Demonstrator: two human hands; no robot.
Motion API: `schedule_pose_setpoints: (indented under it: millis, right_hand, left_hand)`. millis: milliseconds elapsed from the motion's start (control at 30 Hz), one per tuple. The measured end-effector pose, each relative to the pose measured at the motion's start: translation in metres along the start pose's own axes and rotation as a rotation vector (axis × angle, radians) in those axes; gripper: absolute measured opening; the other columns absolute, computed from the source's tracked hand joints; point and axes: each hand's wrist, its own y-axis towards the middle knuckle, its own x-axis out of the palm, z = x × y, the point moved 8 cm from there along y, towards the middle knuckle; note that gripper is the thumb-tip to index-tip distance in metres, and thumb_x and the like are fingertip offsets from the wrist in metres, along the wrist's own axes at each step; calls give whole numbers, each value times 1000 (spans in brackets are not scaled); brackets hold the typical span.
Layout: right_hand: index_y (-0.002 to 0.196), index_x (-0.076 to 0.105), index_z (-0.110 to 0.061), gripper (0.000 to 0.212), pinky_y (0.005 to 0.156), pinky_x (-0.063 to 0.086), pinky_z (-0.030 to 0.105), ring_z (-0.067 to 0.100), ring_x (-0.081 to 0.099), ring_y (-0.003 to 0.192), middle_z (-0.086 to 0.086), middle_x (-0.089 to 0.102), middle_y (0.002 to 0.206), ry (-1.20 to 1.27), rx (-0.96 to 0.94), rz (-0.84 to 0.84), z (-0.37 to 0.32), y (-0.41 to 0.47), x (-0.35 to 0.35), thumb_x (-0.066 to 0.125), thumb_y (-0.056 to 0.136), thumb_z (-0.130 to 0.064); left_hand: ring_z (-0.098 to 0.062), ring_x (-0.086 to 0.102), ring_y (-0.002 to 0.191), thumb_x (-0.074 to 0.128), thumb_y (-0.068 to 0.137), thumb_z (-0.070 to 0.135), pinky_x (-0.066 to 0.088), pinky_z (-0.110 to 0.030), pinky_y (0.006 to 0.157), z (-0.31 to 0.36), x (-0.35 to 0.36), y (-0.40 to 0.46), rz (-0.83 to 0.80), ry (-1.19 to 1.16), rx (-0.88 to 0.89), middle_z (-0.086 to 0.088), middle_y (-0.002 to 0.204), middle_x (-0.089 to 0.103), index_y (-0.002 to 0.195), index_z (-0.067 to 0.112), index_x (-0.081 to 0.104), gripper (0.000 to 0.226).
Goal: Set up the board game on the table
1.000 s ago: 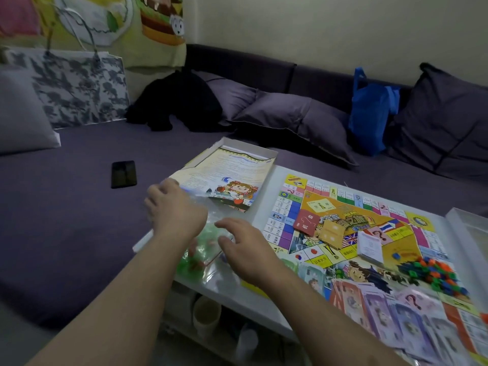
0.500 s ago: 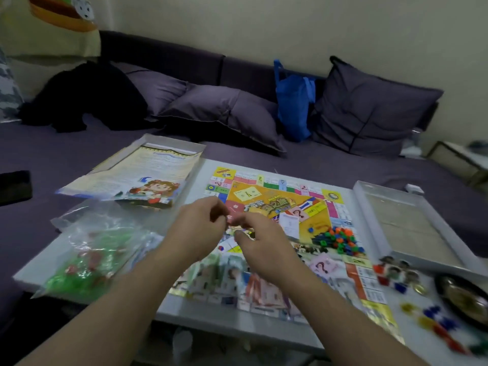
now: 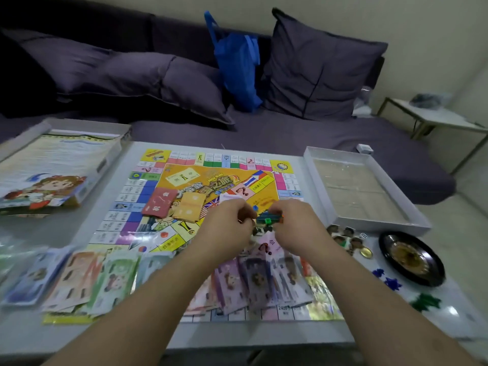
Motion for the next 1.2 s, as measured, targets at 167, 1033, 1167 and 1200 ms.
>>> schedule_pose_setpoints:
  millis: [167, 1033, 1167, 1200]
  right_hand:
    - [97, 76, -24, 20, 80, 61, 41, 21, 66, 88, -1, 69, 94, -33, -41, 10, -5, 15, 21, 72, 87, -7]
    - [116, 69, -21, 32, 83, 59, 41, 23, 64, 99, 3, 71, 109, -42, 150, 251, 35, 0, -37, 75, 88, -6]
    - [122, 70, -29, 32, 96, 47, 40, 26, 61, 108, -1, 74, 109, -239, 198, 240, 59, 8, -32, 73, 91, -21]
    - [120, 71, -31, 28, 97, 42, 40, 25, 61, 108, -2, 74, 107, -247, 196, 236, 61, 11, -28, 70, 93, -25]
  left_hand:
    - [-8, 67, 93, 61, 97, 13, 57, -29, 84, 1, 16, 9, -11, 20, -15, 10, 98, 73, 110, 24, 74, 22]
    - [-16, 76, 70, 75, 95, 13, 66, -37, 69, -15, -11, -4, 64, -268, -81, 1, 79, 78, 97, 18, 77, 6]
    - [-16, 76, 71, 77, 93, 11, 66, -37, 69, -16, -9, -5, 41, -283, -79, -3, 82, 77, 96, 17, 75, 8]
    - [-15, 76, 71, 77, 93, 11, 66, -37, 69, -17, -8, -5, 33, -282, -78, -4, 82, 77, 97, 17, 74, 8]
